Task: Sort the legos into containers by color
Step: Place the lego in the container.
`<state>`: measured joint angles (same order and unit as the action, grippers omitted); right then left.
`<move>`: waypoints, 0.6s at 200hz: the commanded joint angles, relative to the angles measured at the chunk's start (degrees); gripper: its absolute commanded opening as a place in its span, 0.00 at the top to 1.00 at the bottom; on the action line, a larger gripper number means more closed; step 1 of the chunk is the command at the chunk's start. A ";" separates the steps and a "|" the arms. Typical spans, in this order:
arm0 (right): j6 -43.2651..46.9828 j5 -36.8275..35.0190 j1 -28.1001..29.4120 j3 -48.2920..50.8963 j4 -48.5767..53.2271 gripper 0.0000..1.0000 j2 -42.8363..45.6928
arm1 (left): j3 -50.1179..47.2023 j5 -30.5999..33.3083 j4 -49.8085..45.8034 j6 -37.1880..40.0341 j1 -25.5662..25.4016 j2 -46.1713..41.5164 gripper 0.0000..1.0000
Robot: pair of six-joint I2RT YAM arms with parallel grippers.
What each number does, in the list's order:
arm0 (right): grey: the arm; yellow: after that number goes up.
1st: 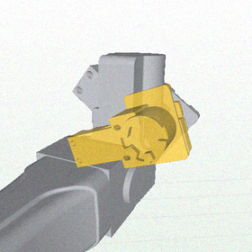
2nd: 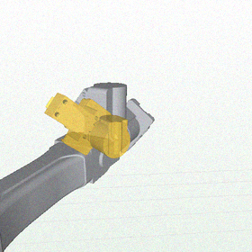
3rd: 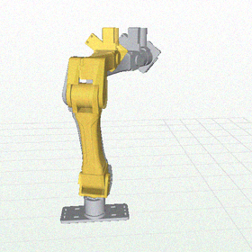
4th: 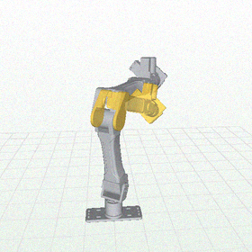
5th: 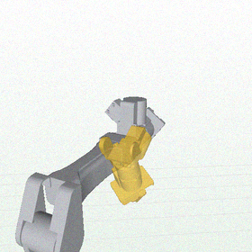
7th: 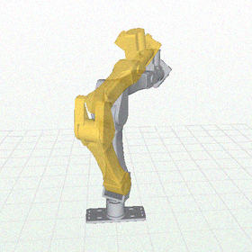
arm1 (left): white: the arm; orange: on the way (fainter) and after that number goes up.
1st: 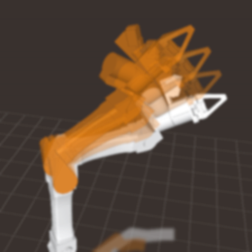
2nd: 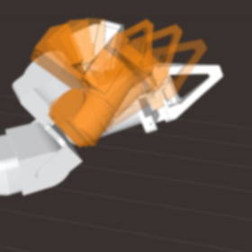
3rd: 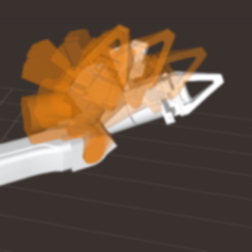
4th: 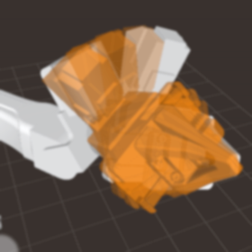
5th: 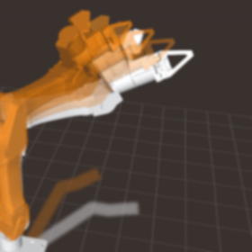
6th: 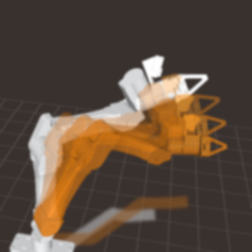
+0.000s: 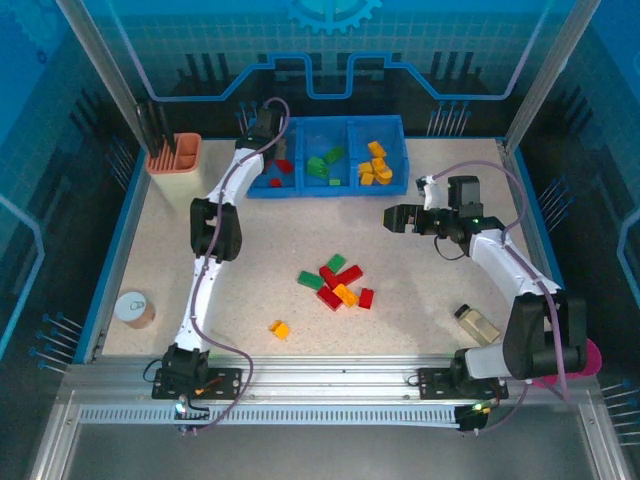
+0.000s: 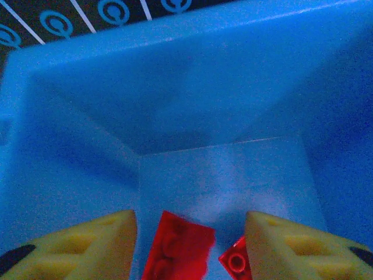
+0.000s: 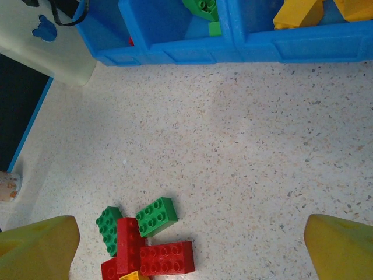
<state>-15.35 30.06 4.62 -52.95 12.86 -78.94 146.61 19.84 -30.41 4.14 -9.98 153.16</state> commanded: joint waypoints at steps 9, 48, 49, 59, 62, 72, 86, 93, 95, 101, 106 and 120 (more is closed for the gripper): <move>0.73 0.95 1.29 -0.94 1.37 0.00 3.80 | -3.57 0.01 -2.00 1.29 -0.21 -11.23 0.44; 0.69 0.63 1.35 0.13 3.24 0.00 8.29 | -18.04 -3.25 1.54 -0.49 -0.69 -23.28 0.43; 0.68 0.62 1.35 0.13 3.32 0.00 8.41 | -18.34 -3.37 1.65 -0.60 -0.72 -23.53 0.42; 0.68 0.87 1.44 0.26 3.94 0.00 9.47 | -21.16 -4.25 1.82 -1.76 -0.74 -26.08 0.41; 0.68 0.87 1.44 0.36 4.07 0.00 9.78 | -21.97 -4.49 1.85 -2.11 -0.72 -26.79 0.41; 0.68 0.79 1.45 0.65 4.89 0.00 11.10 | -24.82 -5.20 2.23 -3.24 -0.88 -29.42 0.40; 1.06 0.51 1.49 1.13 6.27 0.00 13.19 | -29.33 -5.76 3.33 -4.28 -1.25 -33.46 0.37; 1.34 0.27 1.44 1.34 7.15 0.00 14.16 | -31.48 -6.02 4.04 -4.78 -1.56 -35.51 0.36; 1.44 0.19 1.44 1.31 7.41 0.00 14.42 | -32.33 -6.14 4.22 -4.89 -1.65 -36.12 0.36; 1.78 0.01 1.46 1.37 8.35 0.00 15.22 | -34.32 -6.36 4.84 -5.22 -1.98 -37.99 0.34; 2.09 -0.32 1.45 1.36 9.28 0.00 15.89 | -36.14 -6.40 5.28 -5.50 -2.33 -39.35 0.34; 2.89 -0.94 1.39 1.25 11.66 0.00 17.96 | -40.35 -6.30 6.01 -6.52 -3.53 -43.71 0.31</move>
<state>-14.63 30.00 5.26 -52.12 19.16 -64.47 112.18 15.38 -26.79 0.40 -11.46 116.68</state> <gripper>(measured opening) 0.998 0.672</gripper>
